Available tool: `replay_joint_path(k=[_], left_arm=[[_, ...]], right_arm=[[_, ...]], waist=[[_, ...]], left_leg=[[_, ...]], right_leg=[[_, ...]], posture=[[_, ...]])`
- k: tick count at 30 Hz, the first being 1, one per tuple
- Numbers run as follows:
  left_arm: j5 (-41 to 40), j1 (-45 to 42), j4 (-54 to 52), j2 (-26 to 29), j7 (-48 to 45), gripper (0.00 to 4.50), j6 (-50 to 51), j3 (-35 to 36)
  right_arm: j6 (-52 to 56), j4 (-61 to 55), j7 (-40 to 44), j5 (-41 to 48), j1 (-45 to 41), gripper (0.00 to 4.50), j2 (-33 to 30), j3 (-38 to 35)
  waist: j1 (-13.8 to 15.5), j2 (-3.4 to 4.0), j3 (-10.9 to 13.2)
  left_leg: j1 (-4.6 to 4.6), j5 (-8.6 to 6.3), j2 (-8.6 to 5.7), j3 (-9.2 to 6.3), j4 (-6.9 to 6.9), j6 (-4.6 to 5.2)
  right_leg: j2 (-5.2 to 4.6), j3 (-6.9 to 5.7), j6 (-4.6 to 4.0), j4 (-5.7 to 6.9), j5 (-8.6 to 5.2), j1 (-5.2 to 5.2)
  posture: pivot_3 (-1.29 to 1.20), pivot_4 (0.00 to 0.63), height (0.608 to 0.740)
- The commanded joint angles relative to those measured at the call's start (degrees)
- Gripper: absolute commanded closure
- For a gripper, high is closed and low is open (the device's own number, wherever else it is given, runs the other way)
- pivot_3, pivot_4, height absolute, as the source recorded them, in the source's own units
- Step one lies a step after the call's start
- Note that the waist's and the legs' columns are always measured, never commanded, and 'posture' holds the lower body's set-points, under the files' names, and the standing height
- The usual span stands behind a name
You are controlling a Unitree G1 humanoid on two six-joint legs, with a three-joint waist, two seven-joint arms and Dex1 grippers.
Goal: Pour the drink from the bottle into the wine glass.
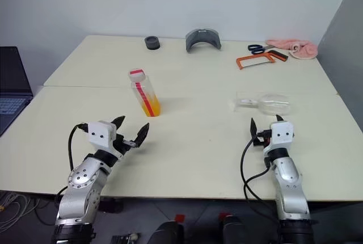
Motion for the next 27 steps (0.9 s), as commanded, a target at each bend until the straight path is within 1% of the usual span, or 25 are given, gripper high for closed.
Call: replay_joint_path(k=[1,7,12,17,21,27], left_arm=[[-0.59,-0.69,-2.29,0.38,-0.70,0.05,-0.25,0.15],[0.97,-0.73,-2.71,0.33,0.61,0.05,0.04,0.03],[0.85,-1.03,-2.81,0.84,0.49,0.05,2.42,-0.21],[0.87,-1.25,-2.59,0.67,0.43,0.05,0.65,0.49],[1.64,-0.84,-3.34,1.10,-0.78,0.05,-0.56,-0.68],[0.40,-1.93,-2.79,0.19,-0.14,0.05,2.04,-0.28]], right_arm=[[-0.29,-1.24,0.18,0.08,-0.73,0.00,-0.45,-0.29],[-0.44,-1.52,0.88,-0.01,-0.25,0.00,-0.40,0.27],[-0.54,-1.72,1.79,-0.25,-0.08,0.00,-0.52,0.95],[0.30,-2.09,1.59,0.29,-0.25,0.00,-0.14,1.12],[0.75,-2.27,1.63,0.76,-0.27,0.00,0.16,1.11],[1.57,-2.93,2.91,1.14,-0.19,0.00,-0.01,1.67]], waist=[[0.00,0.00,0.00],[0.00,0.00,0.00],[-0.01,0.00,0.00],[0.01,0.00,0.00],[0.01,0.00,0.01],[0.01,0.00,0.01]], left_leg=[[0.00,0.00,0.00,0.00,0.00,0.00],[0.00,0.00,0.00,0.00,-0.01,0.00],[0.00,0.00,0.00,0.00,-0.01,0.00],[-0.01,0.00,0.00,-0.01,-0.01,0.00],[0.00,0.00,0.00,-0.01,-0.03,0.00],[0.00,0.00,0.00,0.00,-0.03,0.00]], right_leg=[[0.00,0.00,0.00,0.00,0.00,0.00],[0.00,0.00,0.00,-0.02,0.00,0.00],[0.00,0.00,0.00,-0.02,0.00,0.00],[-0.01,0.01,0.00,-0.03,0.00,0.00],[0.00,0.00,0.00,-0.04,0.00,0.00],[0.00,0.01,0.00,-0.06,0.00,0.00]], posture=[[0.00,0.150,0.740],[0.00,0.150,0.740],[0.00,0.150,0.740],[0.00,0.150,0.740],[0.00,0.150,0.740],[0.00,0.150,0.740]])
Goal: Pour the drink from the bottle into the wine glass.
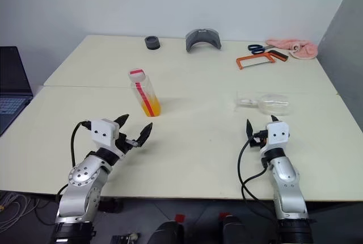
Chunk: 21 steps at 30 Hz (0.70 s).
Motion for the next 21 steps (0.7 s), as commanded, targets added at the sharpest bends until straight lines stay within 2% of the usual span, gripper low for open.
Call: replay_joint_path(k=[1,4,11,17,21], left_arm=[[-0.94,-1.18,-1.90,-0.16,0.64,0.05,0.92,0.73],[-1.83,-1.74,-1.70,-0.43,0.47,0.05,1.90,0.92],[-1.23,-4.76,-0.76,-1.71,4.21,0.05,3.47,1.53],[3.48,-10.06,0.35,-4.50,13.52,0.05,6.26,0.94],[4.87,-12.67,1.26,-5.38,14.92,0.05,6.13,0.01]], right_arm=[[0.31,-2.96,1.37,1.03,-0.27,0.00,-0.32,0.47],[0.33,-3.67,3.90,0.86,-0.18,0.00,-1.46,1.85],[6.16,-10.47,17.14,7.46,-0.79,0.00,-6.61,6.92],[16.52,-17.14,23.68,14.98,-3.55,0.00,-10.29,8.15],[20.43,-18.89,25.54,17.19,-5.79,0.00,-12.53,7.87]], waist=[[-0.01,0.00,0.00],[0.00,0.00,0.00],[0.00,0.01,0.02],[0.12,-0.03,0.05],[0.10,-0.04,0.05]], left_leg=[[0.00,0.00,0.00,0.00,0.00,0.00],[0.00,0.00,0.00,0.00,0.00,0.00],[-0.01,0.00,-0.01,-0.04,-0.01,0.00],[-0.07,0.00,-0.02,-0.18,-0.03,0.00],[-0.08,0.00,-0.08,-0.34,-0.04,0.00]], right_leg=[[0.00,0.00,0.00,0.00,0.00,0.00],[0.00,-0.01,0.00,0.00,0.00,0.00],[0.00,-0.04,0.01,-0.08,0.00,0.03],[0.00,-0.10,0.09,-0.28,0.05,0.08],[0.01,-0.11,0.10,-0.33,0.06,0.08]], posture=[[0.00,0.150,0.740],[0.00,0.150,0.740],[0.00,0.150,0.740],[0.00,0.150,0.740],[0.00,0.150,0.740]])
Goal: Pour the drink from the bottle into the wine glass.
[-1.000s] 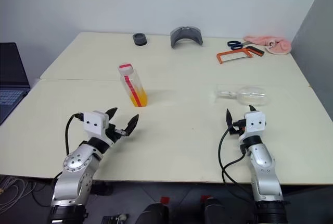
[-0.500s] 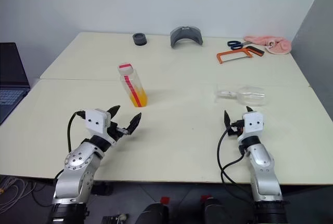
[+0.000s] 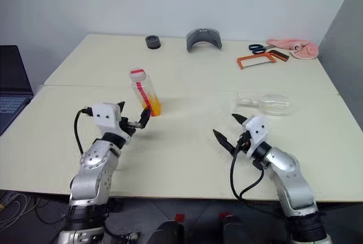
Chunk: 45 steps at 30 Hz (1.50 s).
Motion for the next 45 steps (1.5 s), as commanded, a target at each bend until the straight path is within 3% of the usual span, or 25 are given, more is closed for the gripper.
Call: replay_joint_path(k=[1,24,45], left_arm=[[1.96,-1.71,0.30,-0.39,1.51,0.05,-0.86,-0.78],[6.48,-16.55,17.03,-4.51,9.55,0.05,-4.38,-1.95],[10.01,-25.85,26.25,-6.49,17.77,0.05,-3.99,-2.69]], right_arm=[[2.30,-2.69,1.23,2.17,-1.87,0.00,-1.11,-0.97],[4.67,0.93,5.37,2.62,-10.54,0.00,-2.41,-0.35],[7.88,1.55,6.85,5.14,-13.33,0.00,-1.59,-0.34]], waist=[[0.00,0.00,0.00],[0.04,-0.06,0.04],[0.03,-0.14,0.09]], left_leg=[[0.00,0.00,0.00,-0.01,-0.02,0.00],[-0.05,0.01,-0.07,-0.09,-0.07,-0.01],[-0.09,0.02,-0.08,-0.11,-0.07,-0.03]], right_leg=[[0.00,0.01,0.00,-0.02,0.00,0.00],[-0.04,-0.03,0.01,-0.06,0.01,-0.03],[-0.08,-0.04,0.01,-0.06,0.01,-0.08]], posture=[[0.00,0.150,0.740],[0.00,0.150,0.740],[0.00,0.150,0.740]])
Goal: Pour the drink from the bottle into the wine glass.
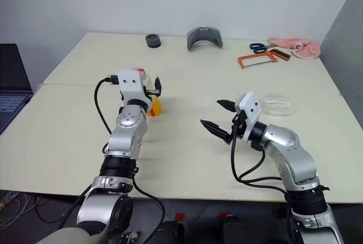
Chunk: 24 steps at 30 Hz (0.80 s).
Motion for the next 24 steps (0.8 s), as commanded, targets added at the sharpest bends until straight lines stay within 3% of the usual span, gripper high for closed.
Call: replay_joint_path(k=[1,10,13,20,24], left_arm=[[1.09,-1.75,-0.25,-0.02,0.86,0.05,-0.69,-0.32],[1.53,-2.27,0.35,-0.04,1.44,0.05,-0.08,-0.24],[1.49,-2.36,0.37,-0.02,1.30,0.63,0.00,-0.27],[1.37,-2.23,-0.73,-0.02,0.64,2.65,-0.14,-0.51],[0.80,-1.02,-2.94,-0.16,-0.63,2.71,0.03,-0.69]], right_arm=[[-0.29,-1.31,0.47,0.81,-1.18,0.00,-0.01,-0.50],[-0.34,-0.76,0.32,0.92,-1.28,0.00,0.09,-0.88],[-0.17,-0.74,0.28,1.21,-1.31,0.00,0.17,-1.11],[-0.01,-0.67,0.07,1.89,-1.50,0.00,0.10,-1.51],[-0.15,-0.68,-0.21,2.01,-1.59,0.00,0.16,-1.37]], waist=[[0.00,0.00,0.00],[0.01,0.00,0.00],[0.02,0.00,0.00],[0.01,-0.01,0.00],[0.01,-0.01,0.01]], left_leg=[[0.00,0.00,0.00,0.00,0.00,0.00],[0.00,0.01,0.00,-0.01,0.00,-0.01],[0.00,0.01,0.00,-0.01,0.00,-0.02],[0.00,0.01,0.01,-0.01,0.00,-0.02],[-0.01,0.01,0.00,-0.01,0.00,-0.02]], right_leg=[[0.00,0.00,0.00,0.00,0.00,0.00],[-0.01,0.00,0.00,0.00,0.00,0.00],[-0.01,0.00,0.00,0.00,0.00,0.00],[-0.01,0.00,0.00,0.00,0.00,0.00],[-0.01,0.00,0.00,0.00,0.00,0.00]], posture=[[0.00,0.150,0.740],[0.00,0.150,0.740],[0.00,0.150,0.740],[0.00,0.150,0.740],[0.00,0.150,0.740]])
